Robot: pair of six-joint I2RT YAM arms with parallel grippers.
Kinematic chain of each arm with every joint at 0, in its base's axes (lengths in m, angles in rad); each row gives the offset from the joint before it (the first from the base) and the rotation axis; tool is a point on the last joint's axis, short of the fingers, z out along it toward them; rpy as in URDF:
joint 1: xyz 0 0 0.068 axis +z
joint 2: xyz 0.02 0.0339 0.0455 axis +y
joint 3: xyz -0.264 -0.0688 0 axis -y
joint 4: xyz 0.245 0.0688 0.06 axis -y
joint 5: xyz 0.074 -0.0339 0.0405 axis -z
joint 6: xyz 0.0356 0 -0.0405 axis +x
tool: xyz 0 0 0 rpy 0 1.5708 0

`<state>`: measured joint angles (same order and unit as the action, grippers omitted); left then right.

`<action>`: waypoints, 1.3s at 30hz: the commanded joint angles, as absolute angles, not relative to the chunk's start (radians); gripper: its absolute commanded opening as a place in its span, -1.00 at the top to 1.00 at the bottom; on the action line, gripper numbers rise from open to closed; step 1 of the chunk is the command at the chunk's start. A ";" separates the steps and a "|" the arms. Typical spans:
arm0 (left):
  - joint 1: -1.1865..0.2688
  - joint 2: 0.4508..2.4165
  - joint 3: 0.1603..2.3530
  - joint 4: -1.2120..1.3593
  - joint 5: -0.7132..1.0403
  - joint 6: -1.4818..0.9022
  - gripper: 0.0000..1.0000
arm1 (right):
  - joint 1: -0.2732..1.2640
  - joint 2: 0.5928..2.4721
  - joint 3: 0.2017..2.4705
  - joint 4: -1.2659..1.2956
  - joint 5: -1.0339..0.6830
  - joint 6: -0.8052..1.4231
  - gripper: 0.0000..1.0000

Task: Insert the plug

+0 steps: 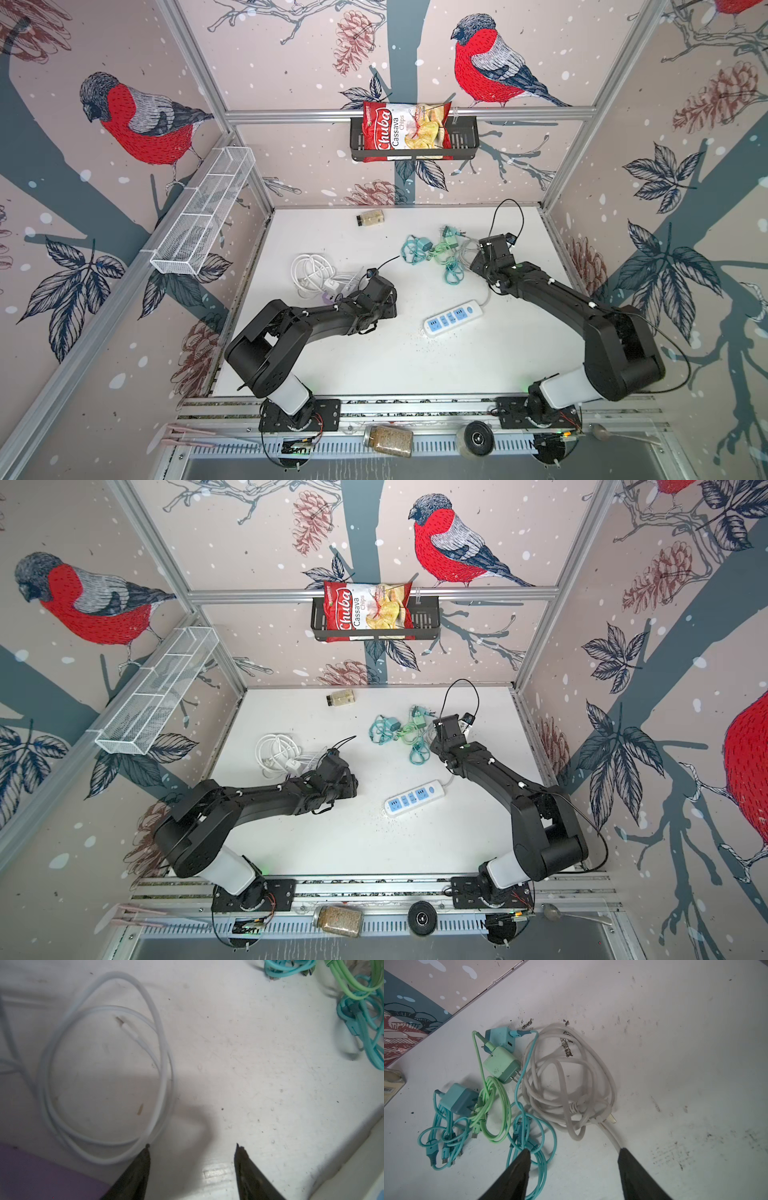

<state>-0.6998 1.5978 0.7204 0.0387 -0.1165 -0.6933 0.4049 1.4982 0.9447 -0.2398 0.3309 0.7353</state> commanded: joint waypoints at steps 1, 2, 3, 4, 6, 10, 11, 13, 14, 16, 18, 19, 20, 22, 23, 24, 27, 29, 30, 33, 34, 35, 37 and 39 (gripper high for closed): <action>-0.720 1.602 0.789 -0.030 -0.098 -0.658 -0.31 | 0.389 1.499 0.955 -0.222 0.319 0.699 -0.38; -0.730 1.600 0.820 -0.046 -0.099 -0.653 -0.32 | 0.377 1.495 0.951 -0.215 0.306 0.689 -0.38; -0.738 1.600 0.856 -0.062 -0.099 -0.650 -0.33 | 0.362 1.490 0.944 -0.204 0.295 0.681 -0.38; -0.742 1.604 0.888 -0.079 -0.097 -0.649 -0.35 | 0.347 1.485 0.934 -0.194 0.282 0.670 -0.39; -0.743 1.621 0.969 -0.107 -0.093 -0.641 -0.42 | 0.309 1.470 0.906 -0.156 0.245 0.644 -0.38; -0.739 1.720 1.145 -0.114 -0.138 -0.595 -0.43 | 0.262 1.428 0.865 -0.120 0.221 0.594 -0.38; -0.733 1.760 1.201 -0.114 -0.142 -0.583 -0.41 | 0.255 1.410 0.855 -0.113 0.221 0.585 -0.37; -0.719 1.854 1.319 -0.132 -0.135 -0.573 -0.36 | 0.240 1.380 0.836 -0.100 0.204 0.567 -0.38; -0.713 1.908 1.387 -0.153 -0.140 -0.573 -0.34 | 0.236 1.363 0.826 -0.093 0.196 0.559 -0.38; -0.701 2.012 1.536 -0.192 -0.143 -0.565 -0.32 | 0.226 1.345 0.815 -0.092 0.177 0.541 -0.38; -0.688 2.104 1.654 -0.212 -0.127 -0.556 -0.32 | 0.219 1.335 0.809 -0.096 0.177 0.528 -0.37; -0.681 2.145 1.710 -0.220 -0.119 -0.554 -0.32 | 0.216 1.330 0.803 -0.097 0.163 0.525 -0.38; -0.673 2.186 1.758 -0.224 -0.121 -0.556 -0.32 | 0.213 1.324 0.798 -0.094 0.148 0.522 -0.38; -0.661 2.255 1.828 -0.208 -0.111 -0.522 -0.32 | 0.212 1.316 0.779 -0.082 0.139 0.523 -0.38; -0.655 2.286 1.862 -0.207 -0.111 -0.518 -0.32 | 0.210 1.313 0.771 -0.077 0.129 0.526 -0.38; -0.649 2.313 1.889 -0.213 -0.100 -0.518 -0.31 | 0.210 1.312 0.767 -0.075 0.122 0.526 -0.38; -0.635 2.377 1.968 -0.242 -0.067 -0.526 -0.29 | 0.210 1.312 0.756 -0.069 0.108 0.532 -0.37; -0.634 2.399 1.988 -0.237 -0.068 -0.525 -0.29 | 0.214 1.309 0.749 -0.063 0.098 0.535 -0.37; -0.634 2.404 1.988 -0.225 -0.068 -0.520 -0.29 | 0.216 1.310 0.747 -0.063 0.098 0.534 -0.36; -0.632 2.420 1.996 -0.210 -0.079 -0.514 -0.29 | 0.219 1.308 0.742 -0.066 0.093 0.536 -0.36; -0.631 2.425 1.999 -0.209 -0.084 -0.514 -0.29 | 0.221 1.306 0.740 -0.067 0.091 0.534 -0.36; -0.628 2.429 2.001 -0.208 -0.083 -0.517 -0.29 | 0.221 1.304 0.738 -0.069 0.092 0.532 -0.36; -0.623 2.433 2.003 -0.204 -0.083 -0.520 -0.29 | 0.221 1.298 0.731 -0.068 0.092 0.531 -0.36; -0.619 2.437 2.006 -0.199 -0.090 -0.519 -0.29 | 0.221 1.295 0.727 -0.066 0.087 0.528 -0.36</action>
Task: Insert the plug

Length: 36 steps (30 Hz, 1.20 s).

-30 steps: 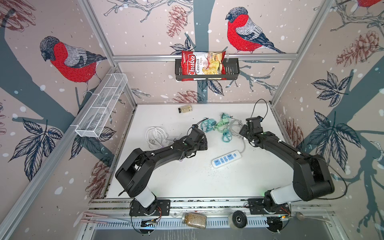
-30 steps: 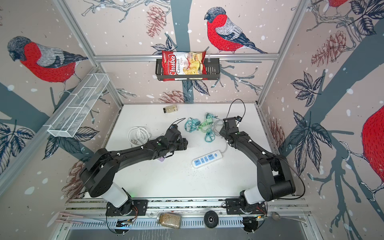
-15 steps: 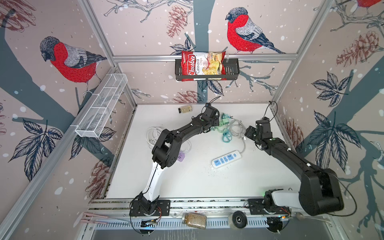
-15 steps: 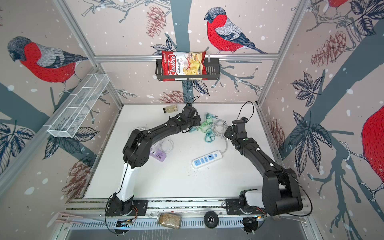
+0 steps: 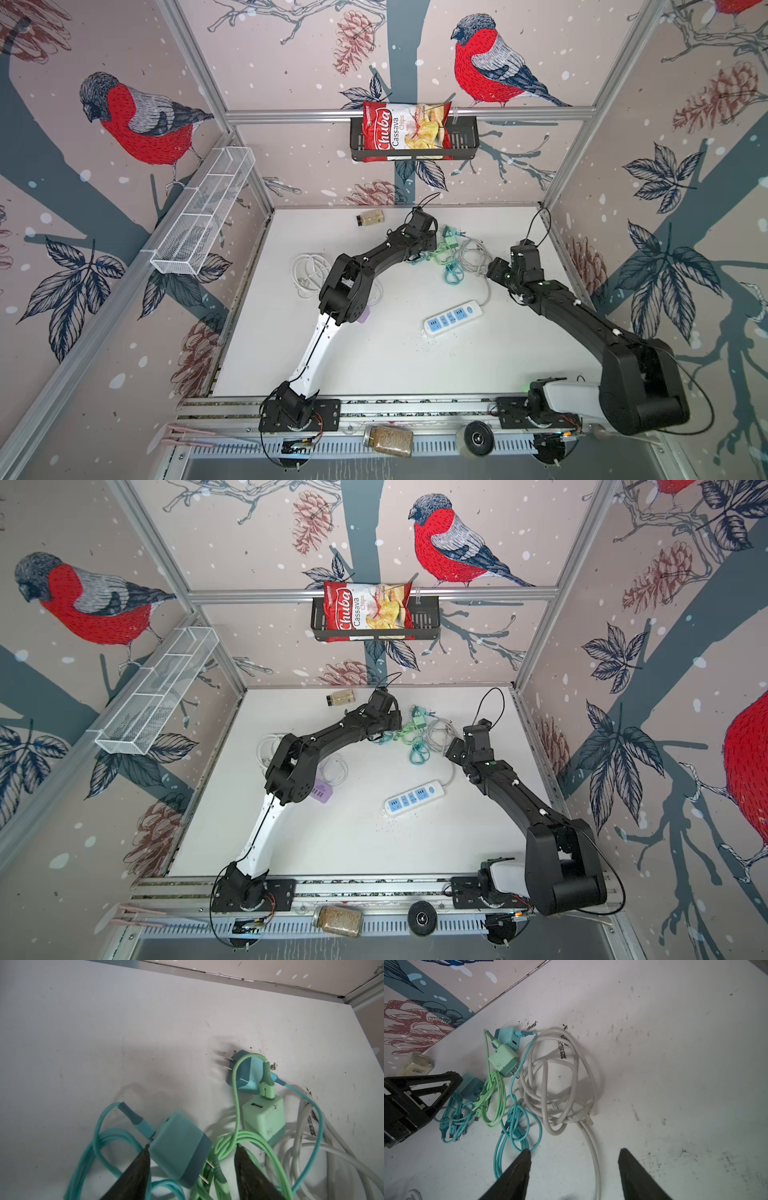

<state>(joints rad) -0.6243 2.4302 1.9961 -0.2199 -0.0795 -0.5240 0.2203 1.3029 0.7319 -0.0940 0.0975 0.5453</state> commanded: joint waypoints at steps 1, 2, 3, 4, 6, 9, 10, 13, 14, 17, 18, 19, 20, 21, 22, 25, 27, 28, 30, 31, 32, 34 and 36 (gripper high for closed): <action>-0.617 2.440 2.011 -0.199 -0.091 -0.517 -0.29 | 0.221 1.295 0.726 -0.066 0.087 0.526 -0.36; -0.615 2.443 2.017 -0.202 -0.090 -0.514 -0.29 | 0.220 1.293 0.725 -0.065 0.086 0.526 -0.36; -0.615 2.447 2.026 -0.209 -0.091 -0.513 -0.29 | 0.221 1.292 0.724 -0.064 0.086 0.526 -0.35; -0.614 2.452 2.035 -0.213 -0.093 -0.510 -0.28 | 0.221 1.291 0.723 -0.062 0.086 0.526 -0.35; -0.615 2.455 2.040 -0.211 -0.091 -0.509 -0.27 | 0.221 1.289 0.717 -0.060 0.087 0.525 -0.35; -0.617 2.451 2.031 -0.181 -0.079 -0.509 -0.26 | 0.221 1.291 0.713 -0.060 0.082 0.520 -0.35; -0.617 2.450 2.021 -0.155 -0.075 -0.509 -0.26 | 0.221 1.291 0.711 -0.058 0.079 0.519 -0.35; -0.619 2.458 2.016 -0.082 -0.044 -0.503 -0.24 | 0.221 1.292 0.709 -0.058 0.077 0.515 -0.35; -0.621 2.464 2.019 -0.057 -0.035 -0.502 -0.24 | 0.221 1.289 0.709 -0.058 0.075 0.514 -0.35; -0.625 2.480 2.024 0.017 -0.007 -0.494 -0.21 | 0.220 1.282 0.706 -0.061 0.074 0.514 -0.34; -0.625 2.486 2.026 0.039 -0.002 -0.496 -0.21 | 0.221 1.278 0.703 -0.060 0.074 0.514 -0.34; -0.626 2.496 2.031 0.061 0.016 -0.495 -0.21 | 0.221 1.273 0.701 -0.060 0.073 0.514 -0.34; -0.626 2.507 2.043 0.068 0.026 -0.495 -0.20 | 0.221 1.268 0.700 -0.061 0.073 0.514 -0.35; -0.626 2.518 2.055 0.070 0.034 -0.500 -0.19 | 0.221 1.263 0.698 -0.063 0.072 0.516 -0.34; -0.626 2.528 2.067 0.076 0.053 -0.500 -0.19 | 0.221 1.259 0.693 -0.063 0.073 0.515 -0.34; -0.633 2.547 2.094 0.081 0.070 -0.504 -0.19 | 0.220 1.258 0.682 -0.063 0.074 0.519 -0.35; -0.638 2.568 2.141 0.042 0.063 -0.502 -0.19 | 0.219 1.257 0.677 -0.063 0.073 0.522 -0.34; -0.639 2.583 2.174 0.010 0.067 -0.500 -0.19 | 0.221 1.258 0.675 -0.063 0.075 0.522 -0.34; -0.646 2.611 2.232 -0.048 0.056 -0.500 -0.18 | 0.221 1.230 0.673 -0.064 0.074 0.522 -0.34; -0.649 2.623 2.258 -0.077 0.048 -0.497 -0.18 | 0.221 1.226 0.673 -0.067 0.074 0.522 -0.34; -0.652 2.634 2.285 -0.114 0.034 -0.499 -0.18 | 0.220 1.222 0.672 -0.067 0.075 0.522 -0.34; -0.657 2.648 2.323 -0.179 0.004 -0.498 -0.18 | 0.219 1.211 0.671 -0.072 0.079 0.522 -0.34; -0.662 2.648 2.333 -0.219 -0.025 -0.497 -0.18 | 0.220 1.201 0.669 -0.074 0.083 0.522 -0.34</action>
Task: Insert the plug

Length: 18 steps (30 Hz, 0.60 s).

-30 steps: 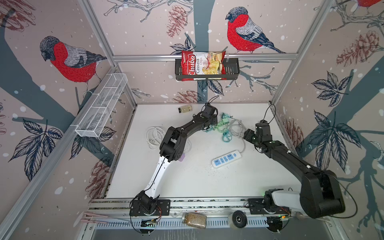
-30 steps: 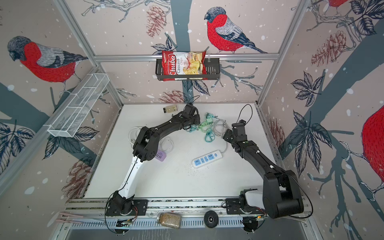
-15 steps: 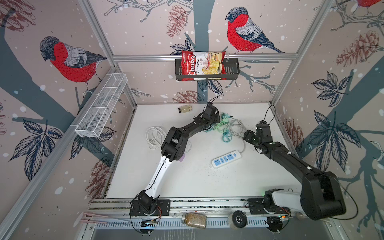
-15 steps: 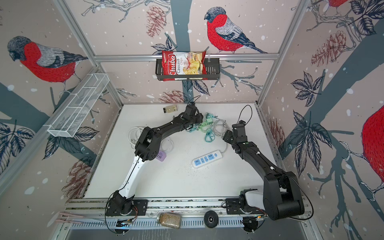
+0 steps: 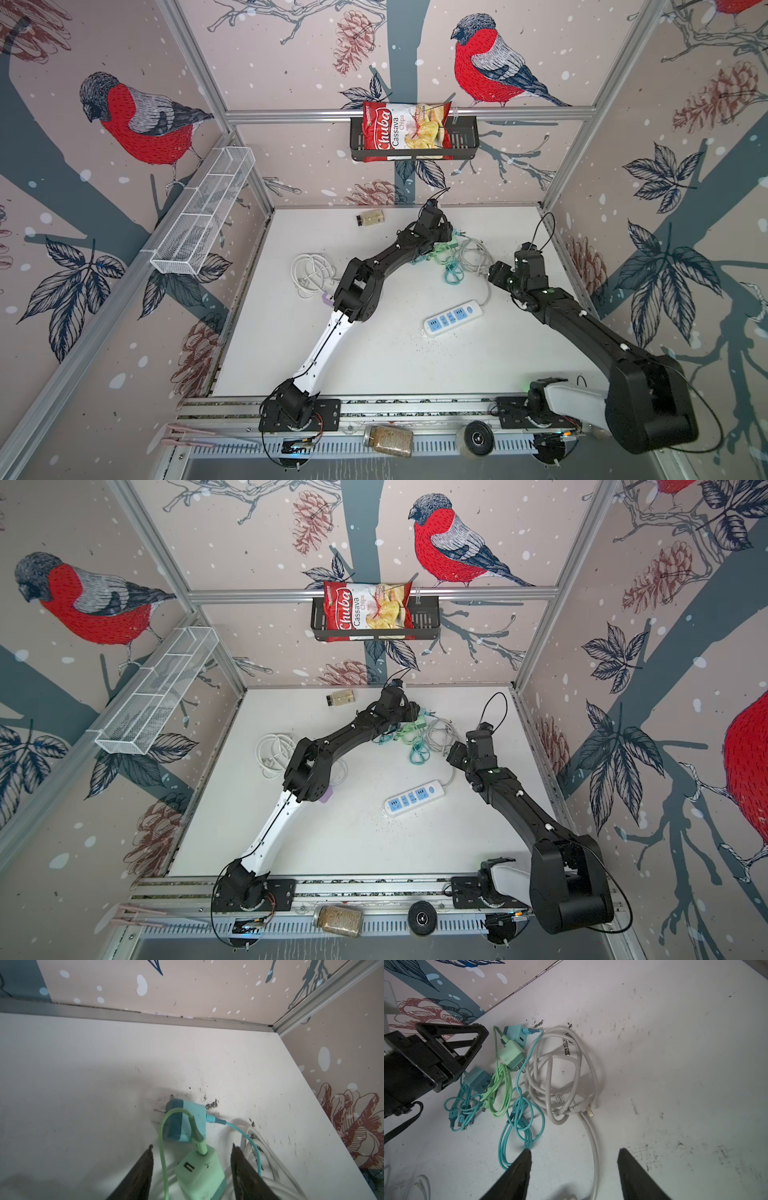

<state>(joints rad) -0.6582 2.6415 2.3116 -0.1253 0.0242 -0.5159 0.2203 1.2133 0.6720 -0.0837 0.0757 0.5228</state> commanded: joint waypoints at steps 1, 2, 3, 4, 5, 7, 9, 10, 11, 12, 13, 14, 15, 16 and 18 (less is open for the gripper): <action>-0.663 2.646 2.333 -0.229 -0.030 -0.493 -0.18 | 0.218 1.197 0.667 -0.073 0.084 0.521 -0.34; -0.663 2.643 2.329 -0.235 -0.037 -0.489 -0.17 | 0.218 1.195 0.665 -0.071 0.084 0.521 -0.35; -0.664 2.642 2.327 -0.240 -0.045 -0.488 -0.17 | 0.218 1.195 0.664 -0.071 0.084 0.521 -0.35; -0.664 2.639 2.318 -0.239 -0.050 -0.486 -0.17 | 0.218 1.195 0.663 -0.072 0.082 0.520 -0.35; -0.664 2.636 2.313 -0.237 -0.054 -0.485 -0.17 | 0.217 1.195 0.663 -0.072 0.083 0.520 -0.35; -0.664 2.638 2.309 -0.235 -0.057 -0.486 -0.16 | 0.217 1.191 0.660 -0.074 0.079 0.520 -0.34; -0.664 2.643 2.310 -0.236 -0.057 -0.487 -0.15 | 0.218 1.182 0.654 -0.073 0.081 0.520 -0.34; -0.663 2.646 2.311 -0.243 -0.058 -0.491 -0.15 | 0.217 1.176 0.652 -0.076 0.084 0.520 -0.34; -0.663 2.646 2.309 -0.246 -0.057 -0.491 -0.15 | 0.217 1.171 0.652 -0.078 0.087 0.520 -0.35; -0.662 2.646 2.309 -0.253 -0.059 -0.491 -0.15 | 0.218 1.166 0.651 -0.081 0.089 0.520 -0.35; -0.660 2.645 2.307 -0.263 -0.059 -0.493 -0.14 | 0.216 1.161 0.650 -0.080 0.091 0.520 -0.35; -0.662 2.641 2.305 -0.270 -0.057 -0.491 -0.14 | 0.216 1.157 0.648 -0.078 0.091 0.522 -0.35; -0.664 2.638 2.302 -0.279 -0.054 -0.493 -0.14 | 0.215 1.155 0.646 -0.076 0.091 0.522 -0.35; -0.664 2.632 2.299 -0.293 -0.053 -0.495 -0.13 | 0.215 1.153 0.646 -0.076 0.091 0.522 -0.35; -0.668 2.621 2.292 -0.324 -0.058 -0.497 -0.13 | 0.215 1.154 0.646 -0.076 0.089 0.522 -0.35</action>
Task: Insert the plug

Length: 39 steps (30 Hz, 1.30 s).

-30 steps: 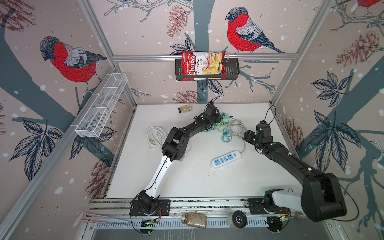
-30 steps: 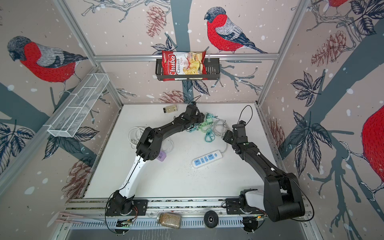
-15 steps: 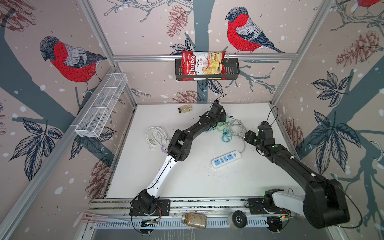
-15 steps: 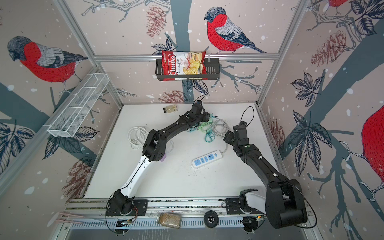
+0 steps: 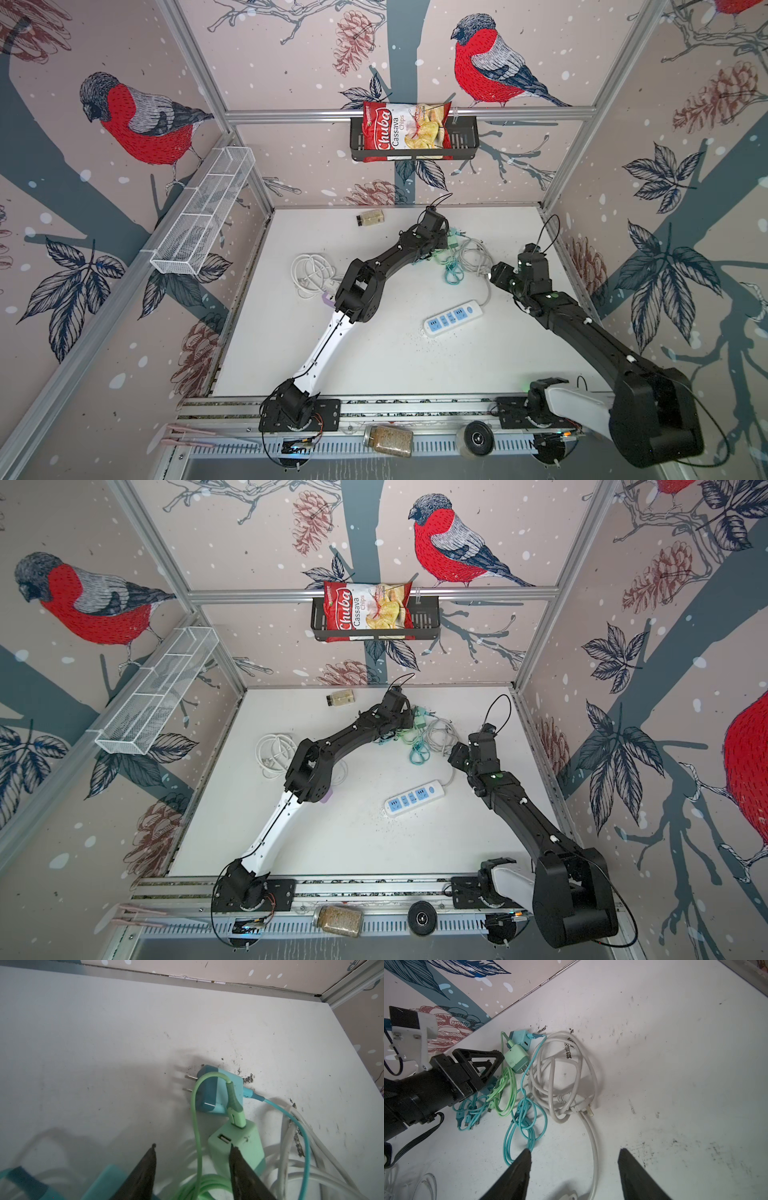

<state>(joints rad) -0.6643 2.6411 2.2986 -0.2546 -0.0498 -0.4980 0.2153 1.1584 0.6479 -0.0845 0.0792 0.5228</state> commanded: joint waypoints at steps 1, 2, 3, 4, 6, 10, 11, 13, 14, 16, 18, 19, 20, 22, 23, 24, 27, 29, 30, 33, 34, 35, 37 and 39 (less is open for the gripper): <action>-0.670 2.616 2.290 -0.343 -0.061 -0.499 -0.14 | 0.215 1.153 0.646 -0.077 0.089 0.522 -0.35; -0.671 2.613 2.290 -0.362 -0.061 -0.500 -0.13 | 0.215 1.152 0.646 -0.077 0.089 0.523 -0.35; -0.673 2.609 2.287 -0.376 -0.060 -0.500 -0.13 | 0.215 1.149 0.646 -0.078 0.089 0.524 -0.35; -0.675 2.604 2.283 -0.390 -0.062 -0.498 -0.13 | 0.215 1.145 0.644 -0.078 0.089 0.525 -0.35; -0.678 2.589 2.268 -0.412 -0.069 -0.494 -0.14 | 0.215 1.138 0.641 -0.075 0.090 0.524 -0.35; -0.680 2.544 2.188 -0.428 -0.073 -0.485 -0.13 | 0.215 1.138 0.644 -0.072 0.096 0.515 -0.35; -0.680 2.530 2.164 -0.435 -0.078 -0.481 -0.13 | 0.215 1.138 0.646 -0.070 0.095 0.514 -0.36; -0.680 2.506 2.123 -0.452 -0.083 -0.476 -0.12 | 0.215 1.136 0.646 -0.067 0.093 0.514 -0.35; -0.679 2.491 2.102 -0.462 -0.085 -0.469 -0.12 | 0.215 1.135 0.644 -0.065 0.092 0.513 -0.36; -0.679 2.464 2.056 -0.470 -0.093 -0.468 -0.12 | 0.215 1.134 0.640 -0.060 0.093 0.514 -0.36; -0.680 2.438 2.013 -0.477 -0.105 -0.465 -0.12 | 0.216 1.131 0.636 -0.059 0.091 0.515 -0.35; -0.679 2.424 1.995 -0.480 -0.108 -0.465 -0.12 | 0.216 1.128 0.633 -0.056 0.091 0.518 -0.35; -0.680 2.412 1.976 -0.483 -0.111 -0.461 -0.11 | 0.217 1.124 0.629 -0.054 0.088 0.519 -0.36; -0.681 2.386 1.939 -0.483 -0.112 -0.458 -0.10 | 0.217 1.117 0.624 -0.054 0.086 0.522 -0.36; -0.682 2.371 1.918 -0.481 -0.115 -0.458 -0.10 | 0.219 1.113 0.622 -0.054 0.086 0.523 -0.36; -0.683 2.354 1.893 -0.471 -0.125 -0.458 -0.10 | 0.219 1.108 0.619 -0.052 0.086 0.523 -0.35; -0.684 2.304 1.835 -0.440 -0.143 -0.463 -0.10 | 0.221 1.101 0.618 -0.054 0.087 0.525 -0.36; -0.684 2.290 1.824 -0.449 -0.159 -0.463 -0.10 | 0.222 1.101 0.622 -0.055 0.087 0.524 -0.36; -0.684 2.285 1.824 -0.461 -0.163 -0.464 -0.10 | 0.222 1.102 0.624 -0.056 0.087 0.522 -0.36; -0.684 2.275 1.816 -0.479 -0.158 -0.462 -0.10 | 0.225 1.109 0.630 -0.057 0.088 0.520 -0.36; -0.685 2.267 1.806 -0.479 -0.160 -0.464 -0.12 | 0.227 1.113 0.633 -0.060 0.089 0.522 -0.36; -0.688 2.257 1.795 -0.479 -0.168 -0.470 -0.13 | 0.230 1.117 0.635 -0.060 0.089 0.521 -0.36; -0.690 2.236 1.774 -0.491 -0.205 -0.488 -0.17 | 0.238 1.128 0.640 -0.061 0.090 0.520 -0.36; -0.690 2.218 1.761 -0.524 -0.247 -0.517 -0.18 | 0.247 1.133 0.641 -0.057 0.089 0.519 -0.36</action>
<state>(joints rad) -0.6888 2.2444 1.7733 -0.4736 -0.1791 -0.4843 0.2398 1.1282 0.6334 -0.0772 0.0795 0.5228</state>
